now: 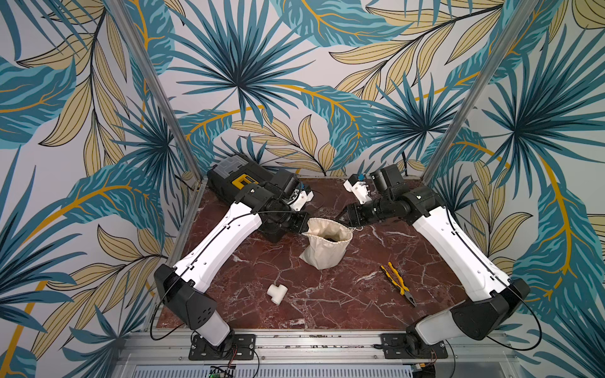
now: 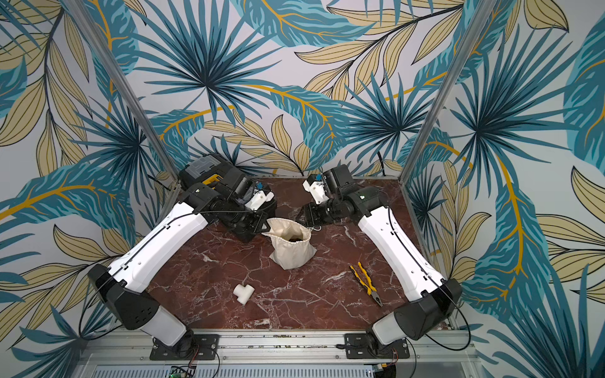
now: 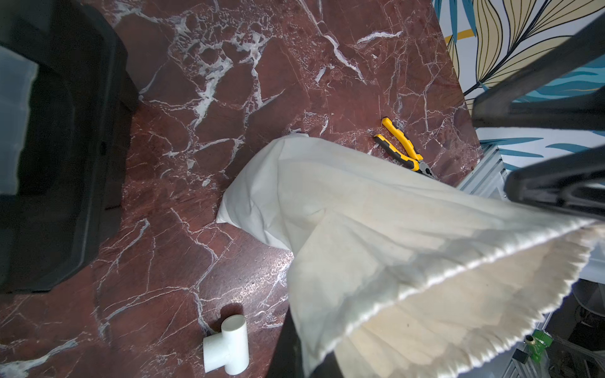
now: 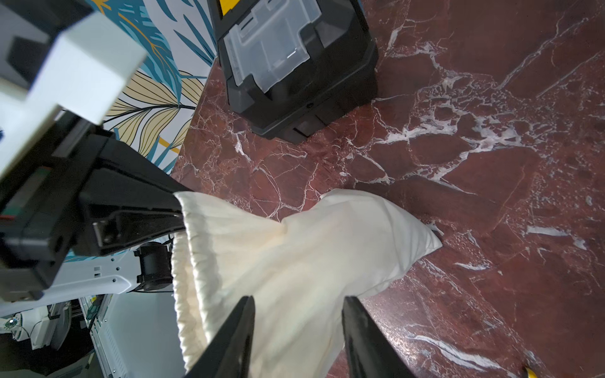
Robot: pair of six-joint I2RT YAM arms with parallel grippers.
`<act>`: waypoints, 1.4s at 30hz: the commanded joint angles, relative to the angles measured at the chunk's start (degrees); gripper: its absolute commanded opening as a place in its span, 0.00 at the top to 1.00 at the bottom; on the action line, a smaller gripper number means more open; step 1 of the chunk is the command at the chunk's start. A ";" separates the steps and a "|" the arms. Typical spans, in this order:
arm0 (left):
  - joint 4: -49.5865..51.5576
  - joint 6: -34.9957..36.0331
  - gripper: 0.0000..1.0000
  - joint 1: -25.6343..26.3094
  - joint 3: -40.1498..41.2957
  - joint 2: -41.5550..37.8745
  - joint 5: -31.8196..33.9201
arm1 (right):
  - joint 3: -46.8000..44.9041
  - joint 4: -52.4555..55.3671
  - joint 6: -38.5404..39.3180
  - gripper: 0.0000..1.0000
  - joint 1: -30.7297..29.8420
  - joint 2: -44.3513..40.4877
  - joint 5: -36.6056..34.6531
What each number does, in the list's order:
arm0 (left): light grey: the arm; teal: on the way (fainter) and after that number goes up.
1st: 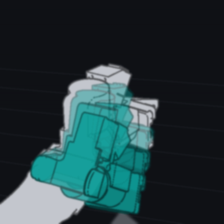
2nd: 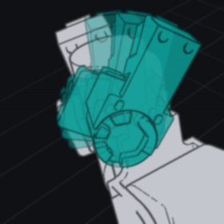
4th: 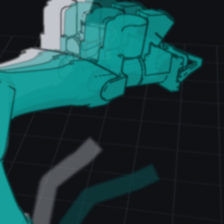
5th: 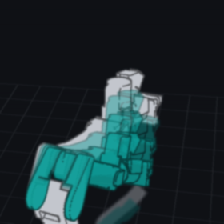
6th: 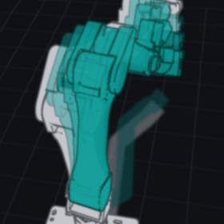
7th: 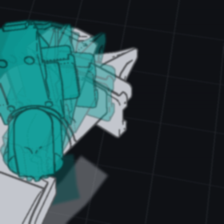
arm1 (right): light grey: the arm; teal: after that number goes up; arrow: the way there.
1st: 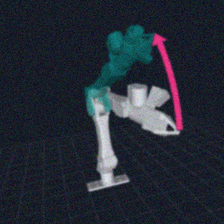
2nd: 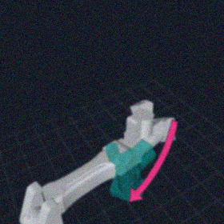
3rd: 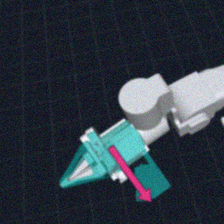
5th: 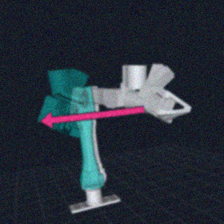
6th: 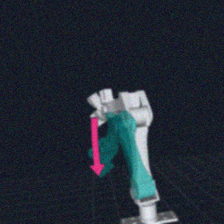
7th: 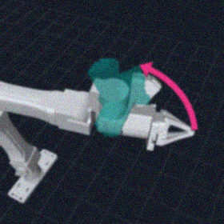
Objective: Close the soil bag
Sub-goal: Adjust the soil bag at the center of the board.
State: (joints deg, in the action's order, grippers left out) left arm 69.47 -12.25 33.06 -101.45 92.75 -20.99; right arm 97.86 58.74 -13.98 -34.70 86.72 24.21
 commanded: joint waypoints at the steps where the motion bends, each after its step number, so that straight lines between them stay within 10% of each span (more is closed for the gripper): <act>1: 1.35 1.86 1.00 -0.32 -2.55 1.89 -1.71 | 3.79 0.53 0.98 0.46 -0.17 0.08 -2.34; 7: 0.09 0.77 1.00 -0.41 -2.92 3.18 -1.56 | 6.63 3.68 7.13 0.38 -0.17 2.37 5.94; 22: 0.35 -0.78 1.00 -0.37 -5.93 3.62 -4.11 | 2.84 8.51 11.78 0.41 -3.52 1.35 -0.30; 25: 0.77 -0.72 1.00 -0.41 -5.98 3.26 -4.12 | 2.33 7.43 10.88 0.56 -3.67 1.26 -2.95; 29: 0.96 -1.10 0.87 -0.44 -5.78 2.32 -4.31 | 2.67 4.46 7.68 1.00 -3.70 1.91 -4.66; 42: -0.70 -4.24 0.65 -0.27 -2.97 0.54 -6.55 | 1.69 -5.83 -2.84 1.00 -3.68 -1.05 -5.26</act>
State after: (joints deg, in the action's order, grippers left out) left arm 69.65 -15.73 32.91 -104.97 95.68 -26.44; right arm 100.05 56.62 -14.59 -38.24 87.44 19.62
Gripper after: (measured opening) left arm 0.352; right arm 0.055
